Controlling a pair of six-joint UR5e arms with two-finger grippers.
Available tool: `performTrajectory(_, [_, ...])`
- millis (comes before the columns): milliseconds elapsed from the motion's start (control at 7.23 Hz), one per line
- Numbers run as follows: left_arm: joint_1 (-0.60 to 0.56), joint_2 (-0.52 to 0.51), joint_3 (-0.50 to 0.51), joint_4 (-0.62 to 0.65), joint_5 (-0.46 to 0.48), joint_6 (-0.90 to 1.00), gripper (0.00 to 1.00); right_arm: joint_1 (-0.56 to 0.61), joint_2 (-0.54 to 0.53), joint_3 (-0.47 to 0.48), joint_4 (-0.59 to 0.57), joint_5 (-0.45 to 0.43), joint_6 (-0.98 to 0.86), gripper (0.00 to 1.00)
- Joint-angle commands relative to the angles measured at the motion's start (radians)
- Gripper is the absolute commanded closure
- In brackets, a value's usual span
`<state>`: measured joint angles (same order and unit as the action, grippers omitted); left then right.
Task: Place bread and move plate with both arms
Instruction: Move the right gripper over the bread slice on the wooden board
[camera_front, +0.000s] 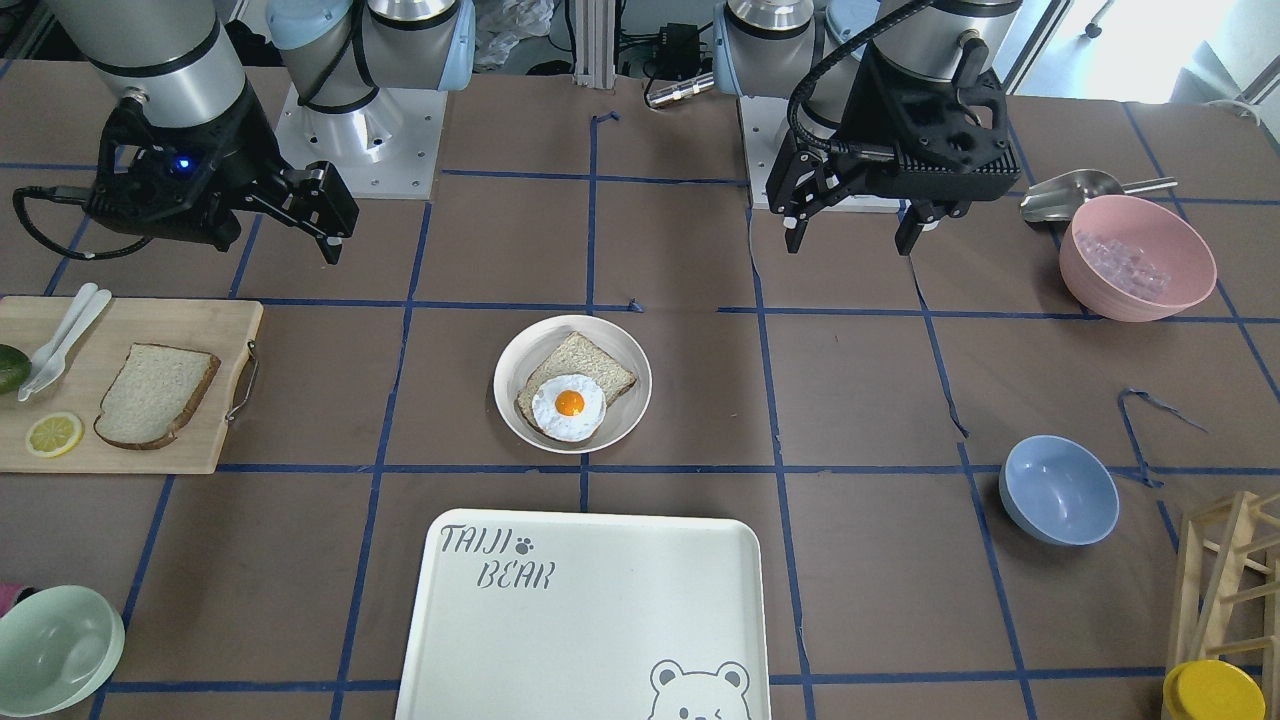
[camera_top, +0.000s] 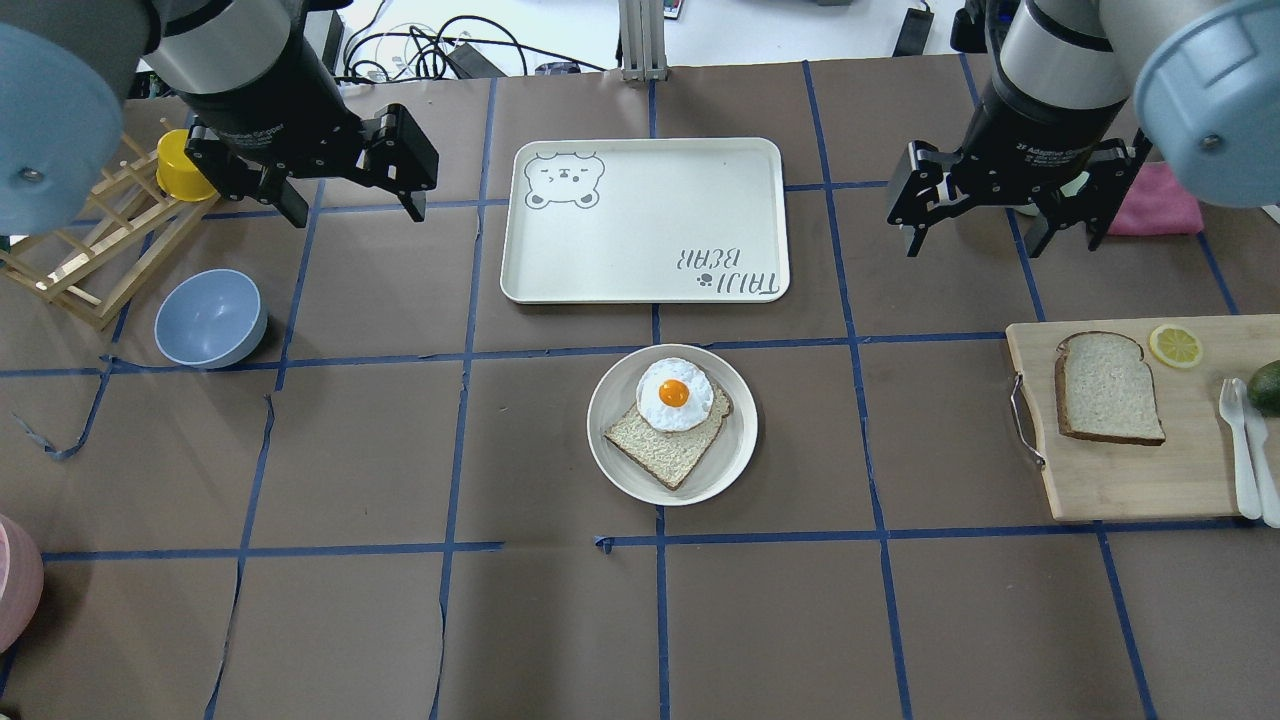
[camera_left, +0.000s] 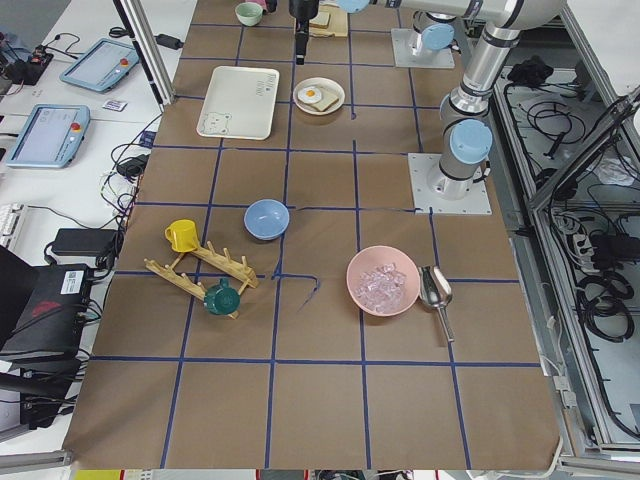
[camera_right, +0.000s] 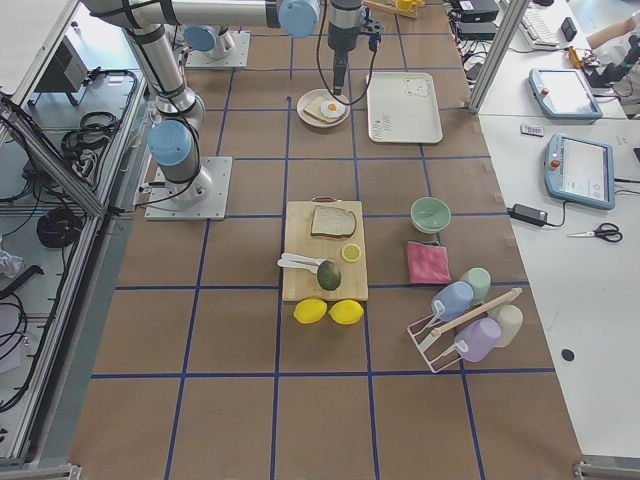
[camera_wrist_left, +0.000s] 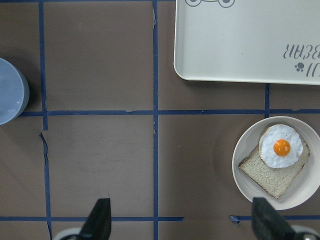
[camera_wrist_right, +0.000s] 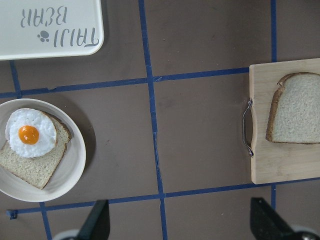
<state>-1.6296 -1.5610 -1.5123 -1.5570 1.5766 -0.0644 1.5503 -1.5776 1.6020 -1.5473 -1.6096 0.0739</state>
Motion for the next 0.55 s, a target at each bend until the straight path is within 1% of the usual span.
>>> performTrajectory(0, [0.001, -0.001, 0.001, 0.0, 0.0, 0.0, 0.0, -0.012, 0.042, 0.021, -0.013, -0.006, 0.0, 0.0])
performTrajectory(277, [0.001, 0.001, 0.001, 0.0, 0.002, 0.0, 0.0, -0.041, 0.065, 0.021, -0.017, -0.015, -0.005, 0.0])
performTrajectory(415, [0.001, 0.001, 0.001, 0.0, 0.002, 0.0, 0.0, -0.095, 0.082, 0.022, -0.017, -0.012, -0.049, 0.0])
